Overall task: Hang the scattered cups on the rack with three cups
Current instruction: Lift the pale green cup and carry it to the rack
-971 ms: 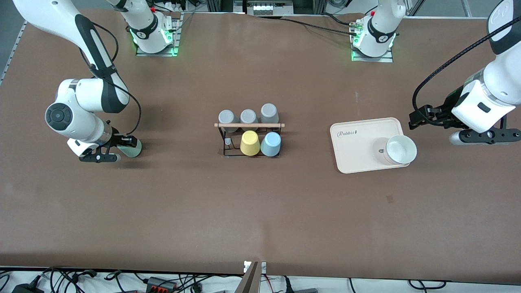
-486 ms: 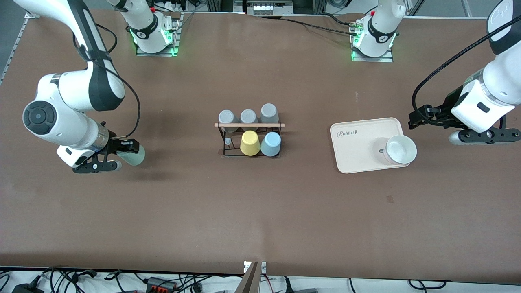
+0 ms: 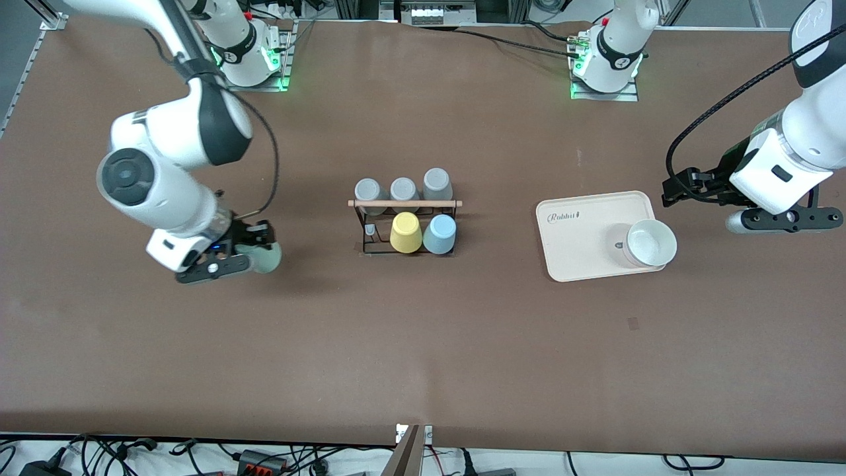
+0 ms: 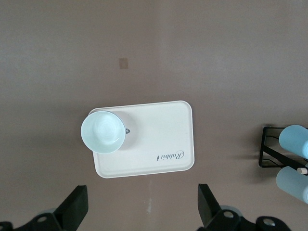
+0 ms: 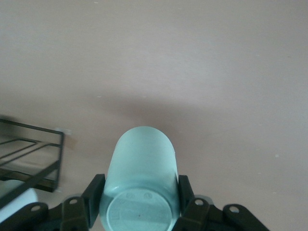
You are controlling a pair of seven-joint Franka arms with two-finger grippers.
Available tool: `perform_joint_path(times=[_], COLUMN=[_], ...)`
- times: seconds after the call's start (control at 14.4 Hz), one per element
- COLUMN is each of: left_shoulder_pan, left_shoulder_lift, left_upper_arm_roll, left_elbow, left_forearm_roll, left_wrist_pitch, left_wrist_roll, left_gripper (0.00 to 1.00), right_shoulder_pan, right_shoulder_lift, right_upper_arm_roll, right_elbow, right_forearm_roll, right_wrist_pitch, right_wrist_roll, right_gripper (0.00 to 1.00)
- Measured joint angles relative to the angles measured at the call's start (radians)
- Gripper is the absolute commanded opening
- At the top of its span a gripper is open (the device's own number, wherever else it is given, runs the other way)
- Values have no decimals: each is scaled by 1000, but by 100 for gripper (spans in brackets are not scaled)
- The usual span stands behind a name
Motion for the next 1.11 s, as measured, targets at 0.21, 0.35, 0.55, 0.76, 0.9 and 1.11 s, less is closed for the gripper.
perform_joint_path(times=[0.21,0.35,0.55,0.76,0.9,1.11], left_shoulder_pan=[4,7,7,7,7,8], left_shoulder_lift=[-1,-3,-6,-8,-8,-8], left_upper_arm_roll=[0,0,0,0,0,0], left_elbow=[-2,-5,-10,-10,-10,-10], left_forearm_roll=[0,0,0,0,0,0], left_wrist_pitch=[-6,-7,-8,-8,-8,-8], left_wrist_roll=[29,35,36,36,37,37], left_gripper=[100,100,100,100,100,100], right_shoulder_pan=[44,66,127,211,259,285], right_shoulder_lift=[0,0,4,25,55,85], right_upper_arm_roll=[0,0,1,2,2,2], right_elbow=[4,9,40,79,110,140], right_forearm_roll=[0,0,0,0,0,0], right_wrist_pitch=[-1,-1,-27,-37,-37,-37], right_wrist_roll=[72,89,102,176,257,331], right_gripper=[24,24,24,24,24,24])
